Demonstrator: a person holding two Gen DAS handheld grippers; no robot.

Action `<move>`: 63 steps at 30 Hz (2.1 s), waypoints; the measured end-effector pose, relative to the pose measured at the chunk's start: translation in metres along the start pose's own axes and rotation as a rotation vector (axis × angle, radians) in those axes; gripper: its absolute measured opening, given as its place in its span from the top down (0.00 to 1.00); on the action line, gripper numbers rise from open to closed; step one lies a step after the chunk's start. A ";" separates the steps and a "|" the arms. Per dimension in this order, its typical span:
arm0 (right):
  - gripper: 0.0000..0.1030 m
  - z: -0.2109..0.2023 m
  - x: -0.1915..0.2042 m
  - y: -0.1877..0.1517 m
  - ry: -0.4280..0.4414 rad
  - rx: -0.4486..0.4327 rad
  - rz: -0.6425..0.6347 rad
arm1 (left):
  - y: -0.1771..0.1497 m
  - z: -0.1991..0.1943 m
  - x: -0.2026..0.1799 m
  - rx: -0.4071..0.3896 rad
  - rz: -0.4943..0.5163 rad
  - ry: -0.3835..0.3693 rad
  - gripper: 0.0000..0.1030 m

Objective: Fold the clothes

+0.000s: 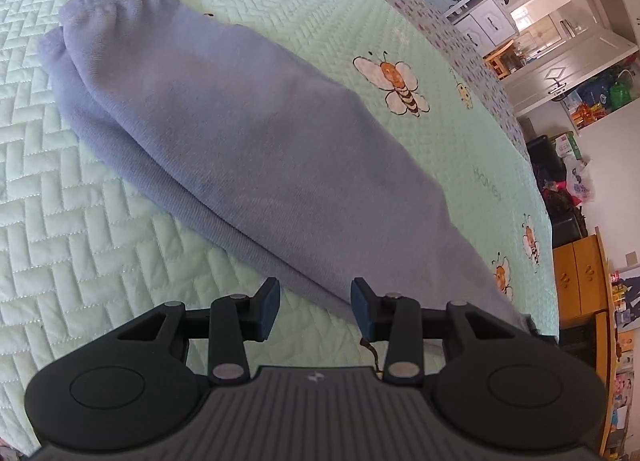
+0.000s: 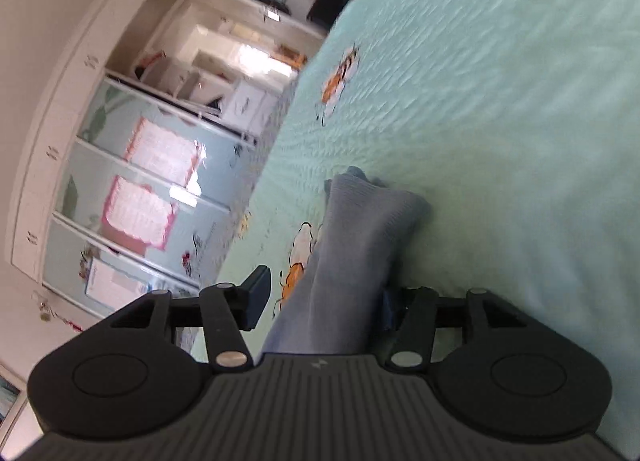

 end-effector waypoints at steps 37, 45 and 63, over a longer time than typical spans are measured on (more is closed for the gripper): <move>0.94 -0.099 0.006 0.005 -0.213 -0.165 -0.259 | -0.013 -0.010 0.039 0.025 -0.091 0.037 0.56; 0.86 -0.076 0.004 0.024 -0.301 -0.106 -0.283 | -0.018 -0.008 0.042 0.033 -0.104 0.032 0.55; 0.54 -0.008 0.065 -0.020 -0.273 0.161 -0.923 | -0.024 -0.015 0.047 0.034 -0.097 0.027 0.53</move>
Point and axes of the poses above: each gripper's, at about its wrist camera, not at the fingertips, and z roughly the way its jaws point, x to its left, y to its top, the point moved 4 cm from there along z, roughly the way its jaws point, and after that the axes turned 1 degree about -y, right-handed, at the moved point
